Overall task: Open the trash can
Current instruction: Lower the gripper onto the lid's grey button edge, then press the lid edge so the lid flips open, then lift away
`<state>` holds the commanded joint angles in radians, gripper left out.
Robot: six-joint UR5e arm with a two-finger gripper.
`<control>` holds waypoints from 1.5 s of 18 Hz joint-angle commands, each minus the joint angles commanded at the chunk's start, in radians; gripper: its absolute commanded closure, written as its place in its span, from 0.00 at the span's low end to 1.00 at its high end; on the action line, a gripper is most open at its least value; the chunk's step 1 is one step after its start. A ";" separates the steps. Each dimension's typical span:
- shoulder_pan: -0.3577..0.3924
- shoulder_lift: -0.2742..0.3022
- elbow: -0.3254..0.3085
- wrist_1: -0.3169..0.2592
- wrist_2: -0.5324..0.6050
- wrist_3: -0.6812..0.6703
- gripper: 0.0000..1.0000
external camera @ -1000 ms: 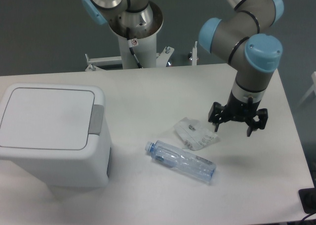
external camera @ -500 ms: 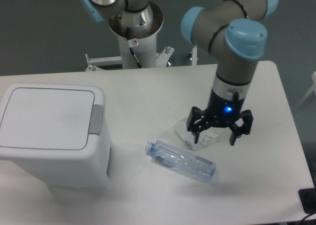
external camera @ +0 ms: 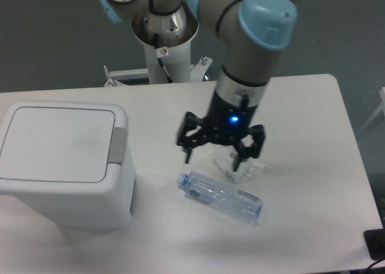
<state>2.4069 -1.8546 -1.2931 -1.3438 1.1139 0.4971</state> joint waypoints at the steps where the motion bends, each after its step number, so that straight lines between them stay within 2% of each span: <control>1: -0.006 0.002 -0.003 0.002 -0.023 -0.002 0.00; 4: -0.020 0.006 -0.009 0.003 -0.040 -0.026 0.00; 5: -0.022 0.024 -0.012 0.003 -0.037 -0.050 0.00; 9: -0.029 0.054 -0.095 0.021 -0.028 -0.048 0.00; 11: -0.035 0.063 -0.113 0.021 -0.028 -0.046 0.00; 27: -0.058 0.057 -0.143 0.029 -0.012 -0.051 0.00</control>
<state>2.3485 -1.7978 -1.4358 -1.3146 1.1014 0.4464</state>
